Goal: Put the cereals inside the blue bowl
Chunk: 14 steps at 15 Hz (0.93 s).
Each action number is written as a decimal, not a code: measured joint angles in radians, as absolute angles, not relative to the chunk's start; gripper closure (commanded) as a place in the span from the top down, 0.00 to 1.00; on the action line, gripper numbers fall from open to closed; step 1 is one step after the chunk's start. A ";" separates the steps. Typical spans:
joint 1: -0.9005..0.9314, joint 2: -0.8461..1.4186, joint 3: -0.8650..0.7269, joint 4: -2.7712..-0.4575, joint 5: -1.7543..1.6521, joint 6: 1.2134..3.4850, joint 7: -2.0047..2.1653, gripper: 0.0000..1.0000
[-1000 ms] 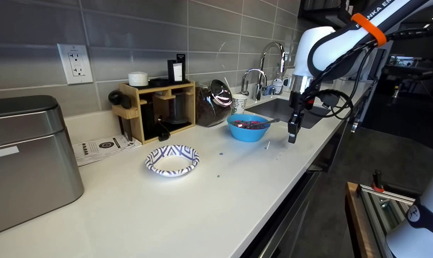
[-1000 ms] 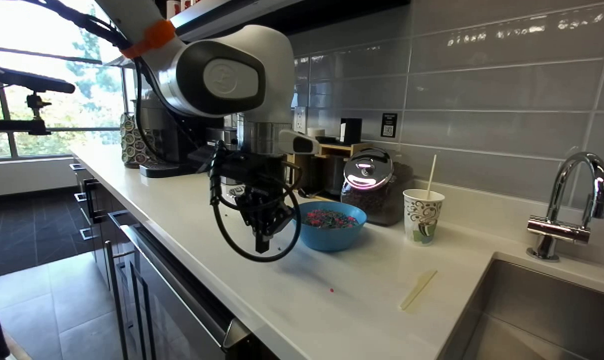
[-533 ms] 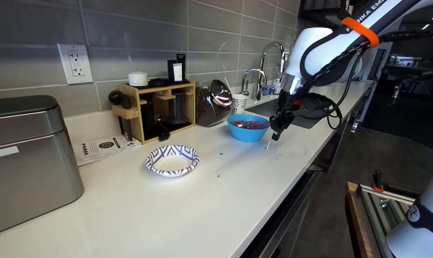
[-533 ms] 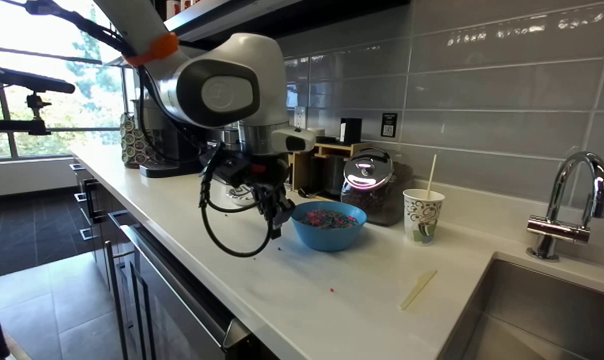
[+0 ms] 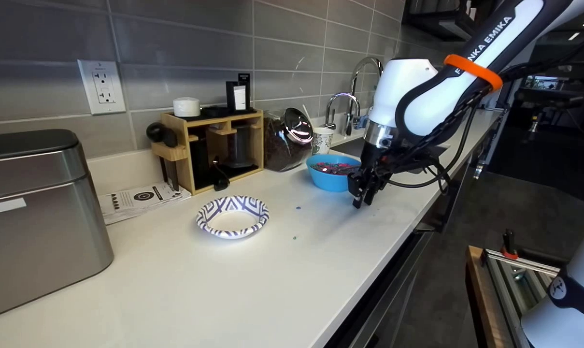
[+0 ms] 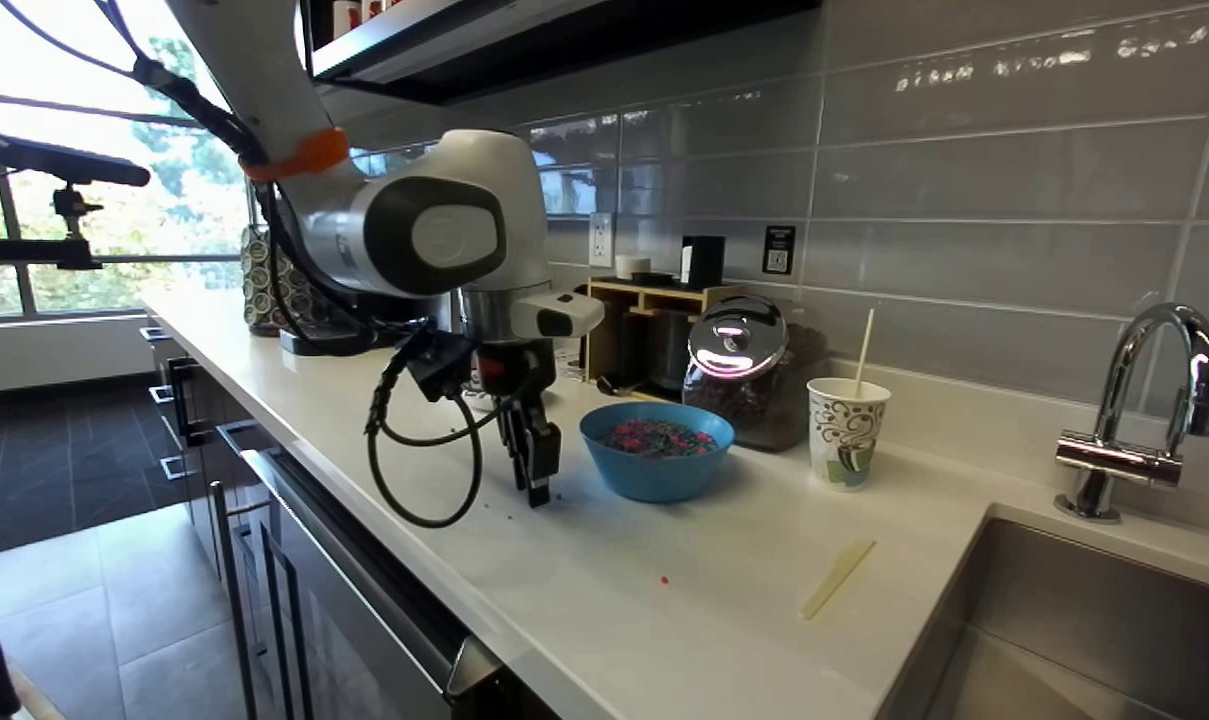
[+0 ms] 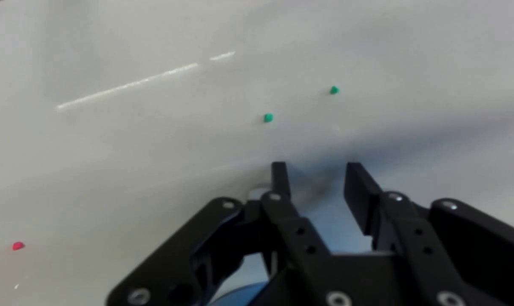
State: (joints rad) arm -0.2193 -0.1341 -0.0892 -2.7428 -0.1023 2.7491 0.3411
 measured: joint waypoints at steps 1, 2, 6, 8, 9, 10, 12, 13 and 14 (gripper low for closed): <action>-0.221 -0.127 -0.087 -2.743 -0.119 2.752 0.368 0.63; -0.222 -0.123 -0.086 -2.742 -0.132 2.753 0.390 0.66; -0.228 -0.123 -0.086 -2.742 -0.173 2.753 0.459 0.49; -0.230 -0.124 -0.086 -2.741 -0.184 2.755 0.481 0.46; -0.232 -0.124 -0.086 -2.741 -0.189 2.759 0.491 0.42; -0.233 -0.124 -0.086 -2.741 -0.192 2.762 0.497 0.44; -0.237 -0.124 -0.086 -2.741 -0.196 2.766 0.505 0.41; -0.238 -0.124 -0.086 -2.741 -0.196 2.766 0.508 0.40; -0.240 -0.125 -0.086 -2.741 -0.197 2.766 0.511 0.40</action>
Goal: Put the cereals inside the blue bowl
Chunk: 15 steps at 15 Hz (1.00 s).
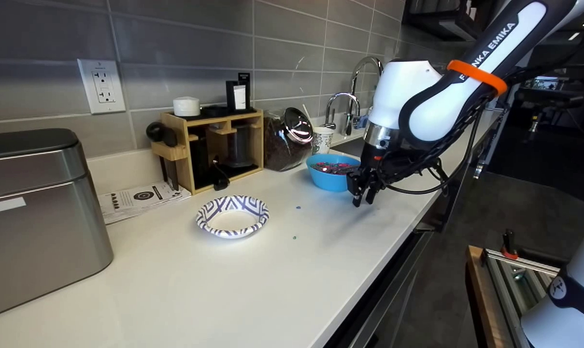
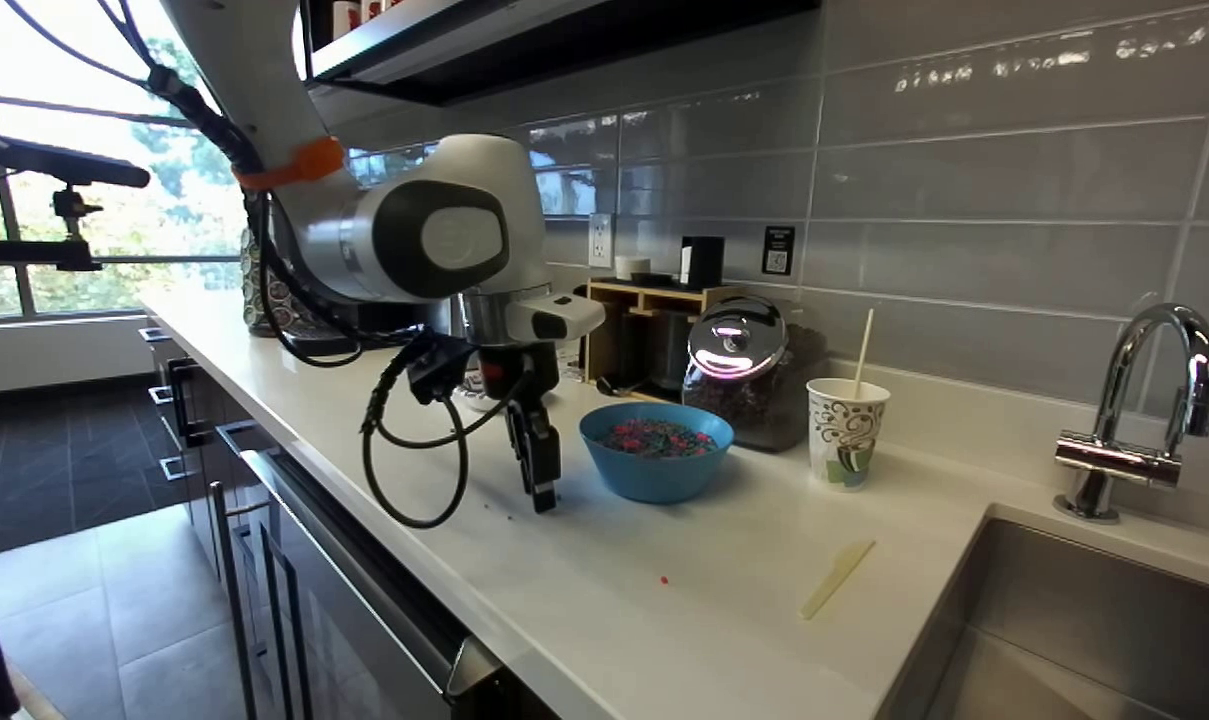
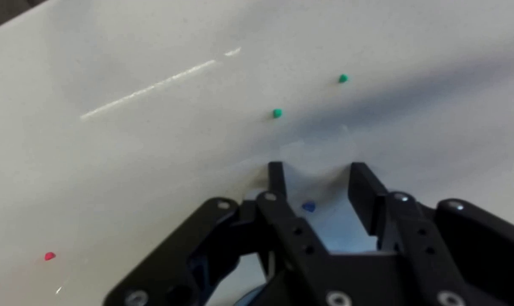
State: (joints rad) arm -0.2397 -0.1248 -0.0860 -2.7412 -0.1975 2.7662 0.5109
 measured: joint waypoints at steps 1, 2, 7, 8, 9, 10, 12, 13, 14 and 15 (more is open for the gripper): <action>-0.241 -0.125 -0.086 -2.741 -0.199 2.766 0.513 0.38; -0.242 -0.125 -0.086 -2.741 -0.200 2.766 0.515 0.38; -0.245 -0.125 -0.086 -2.732 -0.200 2.766 0.528 0.38; -0.245 -0.125 -0.086 -2.726 -0.200 2.766 0.529 0.34; -0.245 -0.125 -0.086 -2.720 -0.200 2.766 0.529 0.33; -0.245 -0.125 -0.086 -2.713 -0.200 2.766 0.529 0.32; -0.245 -0.124 -0.086 -2.702 -0.200 2.766 0.531 0.31; -0.245 -0.122 -0.086 -2.697 -0.200 2.766 0.533 0.31; -0.245 -0.120 -0.086 -2.694 -0.200 2.766 0.534 0.32; -0.245 -0.117 -0.086 -2.693 -0.200 2.766 0.537 0.31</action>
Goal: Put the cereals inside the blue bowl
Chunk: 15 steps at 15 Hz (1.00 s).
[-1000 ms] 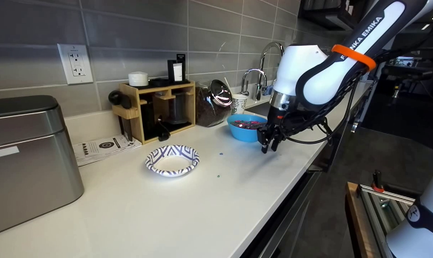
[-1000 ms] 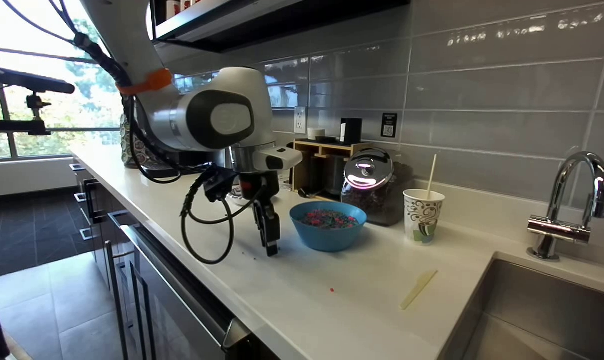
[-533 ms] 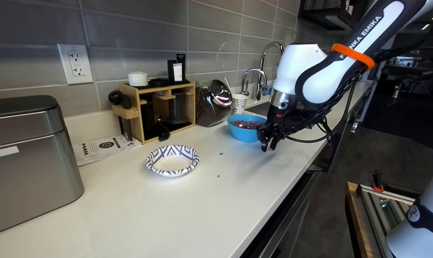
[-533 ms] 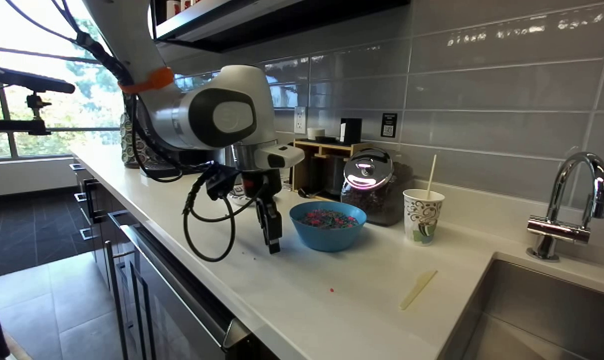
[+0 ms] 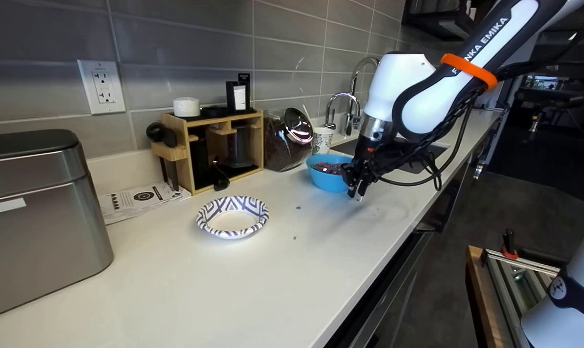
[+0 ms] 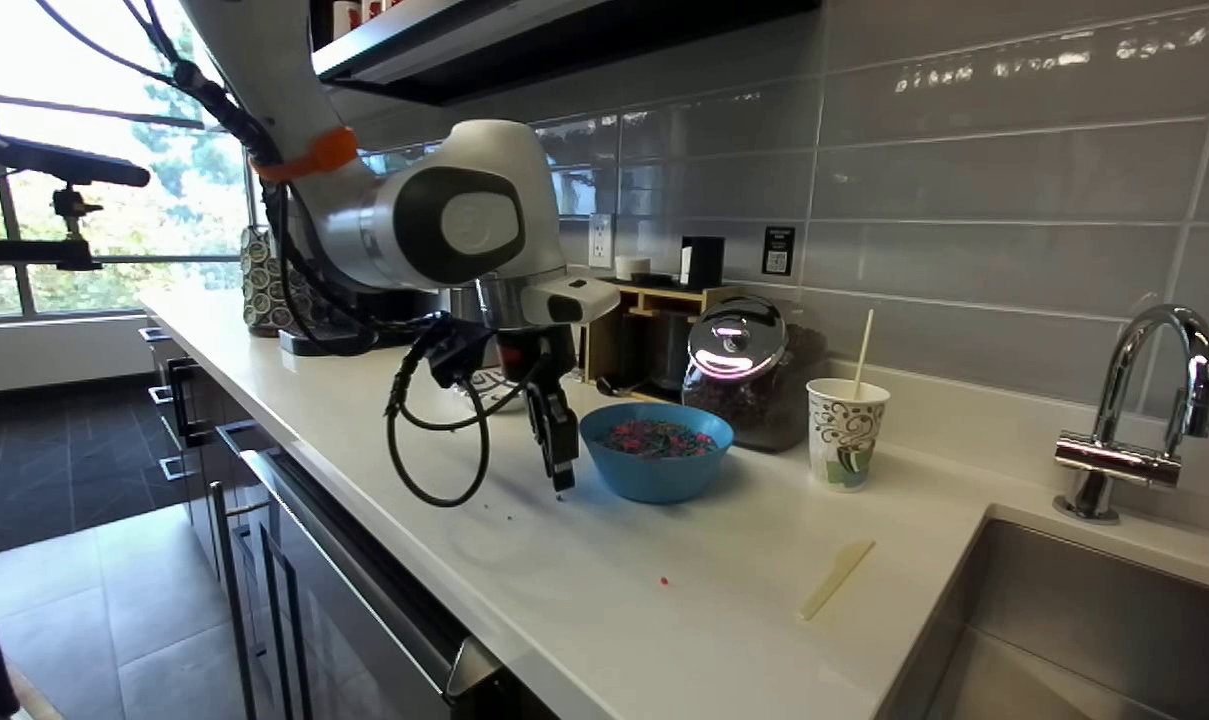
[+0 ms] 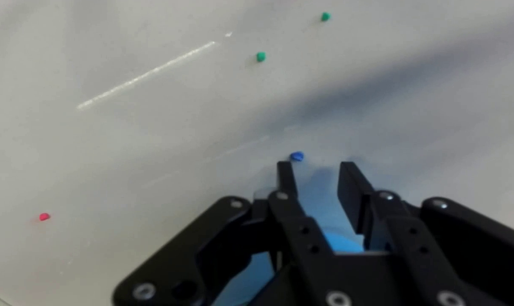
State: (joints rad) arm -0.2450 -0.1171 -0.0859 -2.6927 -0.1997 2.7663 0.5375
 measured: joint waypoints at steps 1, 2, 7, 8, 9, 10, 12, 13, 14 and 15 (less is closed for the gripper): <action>-0.245 -0.113 -0.086 -2.692 -0.200 2.766 0.541 0.30; -0.245 -0.109 -0.086 -2.690 -0.200 2.766 0.545 0.30; -0.246 -0.078 -0.089 -2.681 -0.200 2.765 0.562 0.26; -0.246 -0.071 -0.091 -2.677 -0.200 2.765 0.565 0.15; -0.246 -0.067 -0.092 -2.673 -0.200 2.764 0.566 0.10; -0.246 -0.066 -0.093 -2.670 -0.200 2.759 0.568 0.05; -0.246 -0.064 -0.093 -2.667 -0.200 2.757 0.568 0.00; -0.245 -0.063 -0.093 -2.665 -0.200 2.757 0.568 0.00; -0.245 -0.062 -0.093 -2.663 -0.200 2.756 0.568 0.01; -0.245 -0.062 -0.094 -2.662 -0.200 2.756 0.568 0.01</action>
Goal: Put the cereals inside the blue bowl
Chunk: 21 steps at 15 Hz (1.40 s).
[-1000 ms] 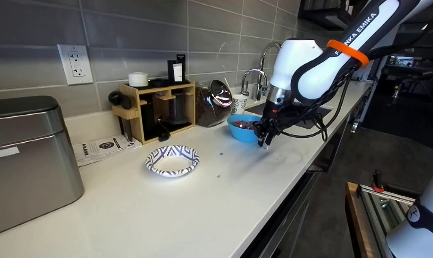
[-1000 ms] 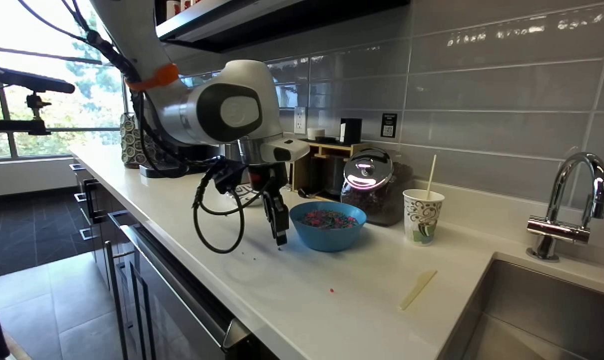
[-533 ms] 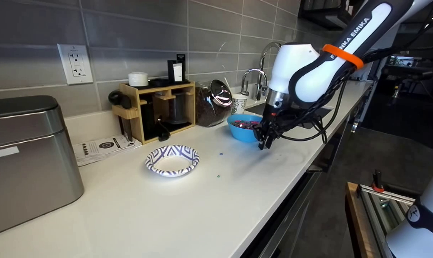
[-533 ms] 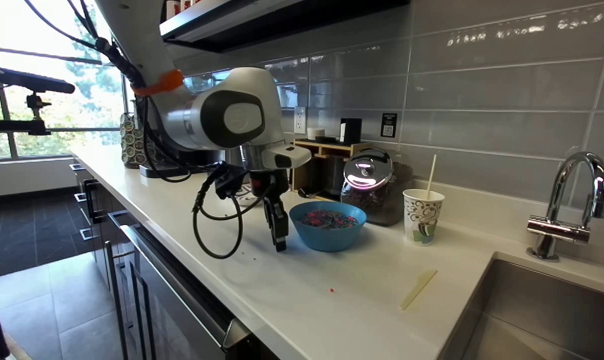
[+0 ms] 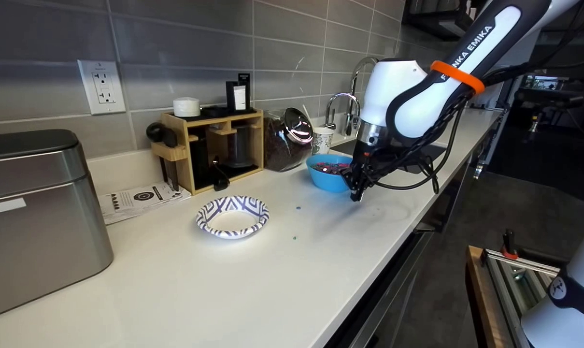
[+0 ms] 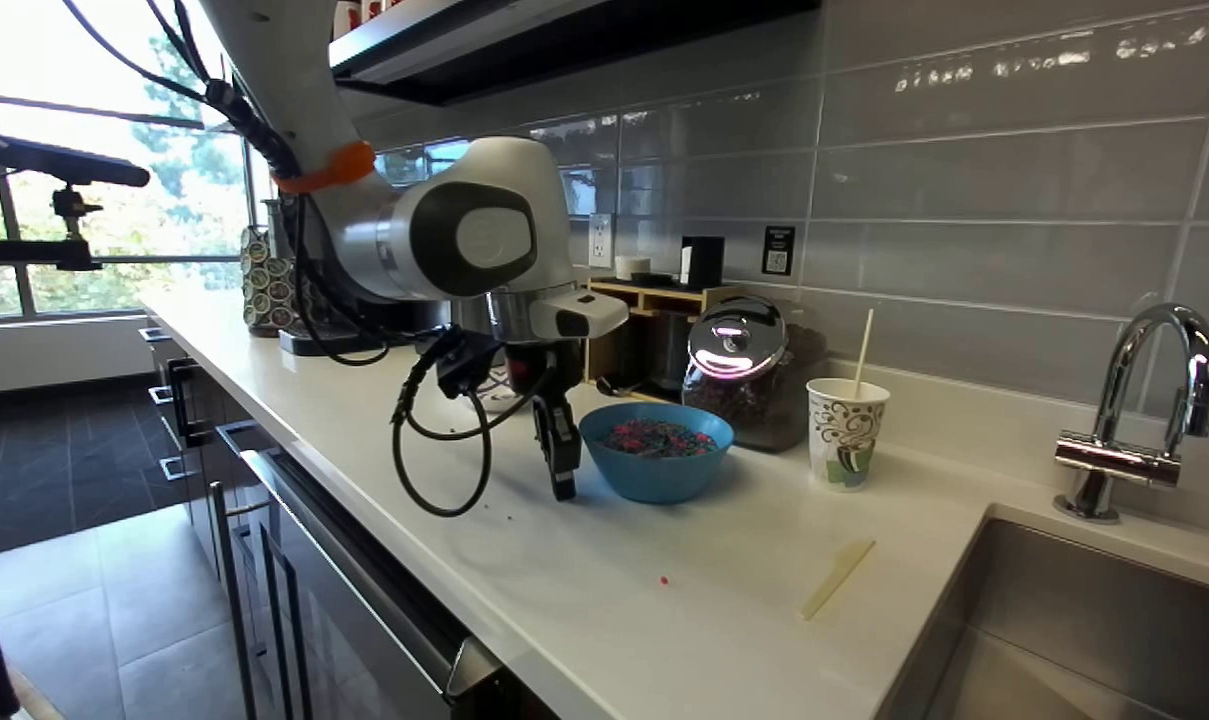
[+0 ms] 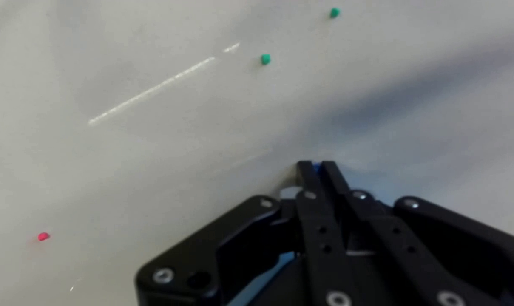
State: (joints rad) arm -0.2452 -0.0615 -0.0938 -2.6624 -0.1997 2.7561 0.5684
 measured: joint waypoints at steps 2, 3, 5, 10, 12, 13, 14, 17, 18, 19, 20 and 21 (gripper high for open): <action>-0.245 -0.062 -0.094 -2.662 -0.200 2.756 0.568 0.01; -0.242 -0.062 -0.094 -2.662 -0.197 2.752 0.567 0.01; -0.229 -0.069 -0.093 -2.663 -0.177 2.730 0.556 0.01; -0.177 -0.146 -0.084 -2.669 -0.065 2.632 0.486 0.01; -0.162 -0.196 -0.083 -2.671 -0.019 2.604 0.453 0.01; -0.158 -0.224 -0.083 -2.671 0.001 2.593 0.439 0.01; -0.156 -0.251 -0.083 -2.671 0.013 2.590 0.430 0.01; -0.161 -0.330 -0.086 -2.670 0.032 2.590 0.420 0.01; -0.167 -0.353 -0.086 -2.669 0.032 2.591 0.420 0.01; -0.174 -0.371 -0.085 -2.669 0.032 2.592 0.420 0.01; -0.182 -0.385 -0.085 -2.669 0.032 2.594 0.420 0.01; -0.193 -0.394 -0.085 -2.669 0.031 2.602 0.420 0.01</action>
